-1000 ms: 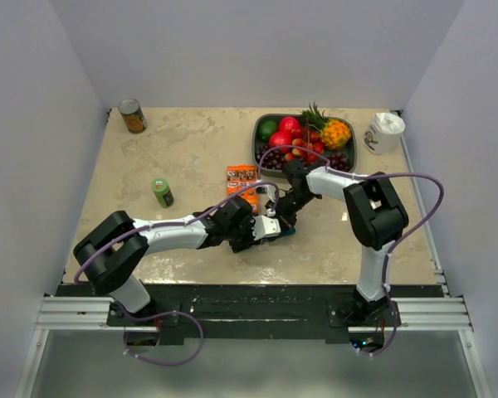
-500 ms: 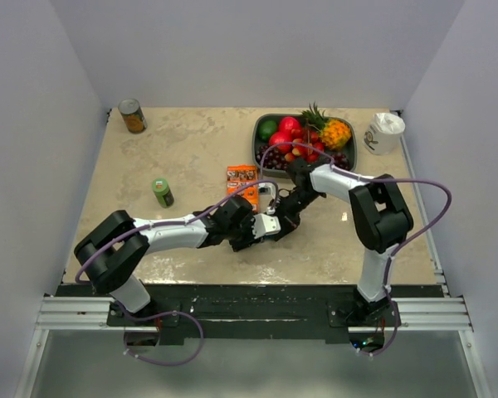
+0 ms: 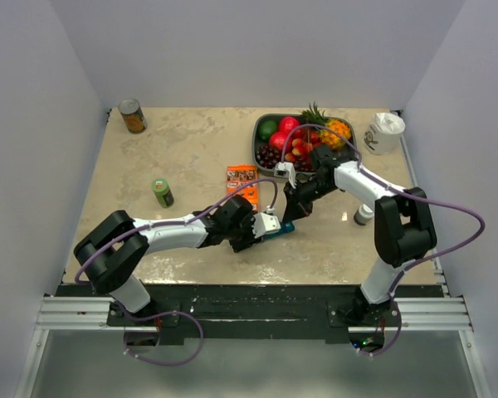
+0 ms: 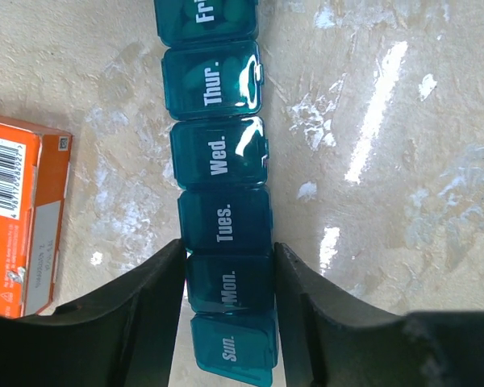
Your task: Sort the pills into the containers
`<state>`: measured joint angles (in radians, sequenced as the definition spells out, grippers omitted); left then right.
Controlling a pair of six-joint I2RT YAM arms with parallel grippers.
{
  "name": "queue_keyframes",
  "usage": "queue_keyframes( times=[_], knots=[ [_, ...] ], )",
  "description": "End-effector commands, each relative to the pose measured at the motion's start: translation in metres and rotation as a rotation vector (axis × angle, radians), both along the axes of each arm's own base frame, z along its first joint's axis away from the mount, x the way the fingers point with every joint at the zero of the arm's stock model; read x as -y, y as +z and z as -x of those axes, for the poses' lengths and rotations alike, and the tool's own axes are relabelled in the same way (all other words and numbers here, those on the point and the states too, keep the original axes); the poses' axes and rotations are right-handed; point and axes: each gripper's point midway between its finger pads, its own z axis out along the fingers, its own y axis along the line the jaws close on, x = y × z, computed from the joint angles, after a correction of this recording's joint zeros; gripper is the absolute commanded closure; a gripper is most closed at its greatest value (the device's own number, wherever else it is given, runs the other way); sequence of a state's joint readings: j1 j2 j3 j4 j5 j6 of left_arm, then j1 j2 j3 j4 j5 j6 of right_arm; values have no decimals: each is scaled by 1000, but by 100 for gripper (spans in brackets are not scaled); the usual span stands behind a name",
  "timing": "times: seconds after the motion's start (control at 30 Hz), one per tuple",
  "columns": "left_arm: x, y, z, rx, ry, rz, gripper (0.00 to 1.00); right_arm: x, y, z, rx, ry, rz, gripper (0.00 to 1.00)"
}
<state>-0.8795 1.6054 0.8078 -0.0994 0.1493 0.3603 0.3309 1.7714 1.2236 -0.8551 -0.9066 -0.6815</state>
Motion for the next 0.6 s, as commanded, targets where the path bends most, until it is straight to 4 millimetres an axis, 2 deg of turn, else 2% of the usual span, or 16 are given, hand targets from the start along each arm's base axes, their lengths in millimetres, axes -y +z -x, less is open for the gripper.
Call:
queue_keyframes(
  times=[0.0,0.03,0.1,0.13,0.33,0.4,0.43,0.47,0.5,0.53,0.57],
  knots=[
    [15,30,1,-4,20,97,42,4,24,-25,165,-86,10,94],
    [16,34,1,-8,28,113,31,6,28,-26,177,-96,9,93],
    [20,50,3,-6,17,165,19,10,31,-29,195,-111,8,91],
    [21,55,3,-5,22,181,2,12,32,-28,204,-116,11,91],
    [20,103,5,16,39,315,1,24,50,-29,292,-142,31,80],
    [11,130,-3,53,95,382,1,32,70,-30,364,-167,33,73],
    [6,139,-7,40,140,423,1,36,80,-34,404,-182,39,64],
    [-8,160,-16,58,189,488,1,47,99,-38,481,-223,53,57],
    [-15,174,-21,65,225,542,1,53,109,-43,527,-254,65,48],
    [-26,197,-23,64,298,628,1,63,120,-48,560,-315,74,26],
    [-41,204,-33,79,378,668,1,76,147,-58,682,-395,88,12]
  ],
)
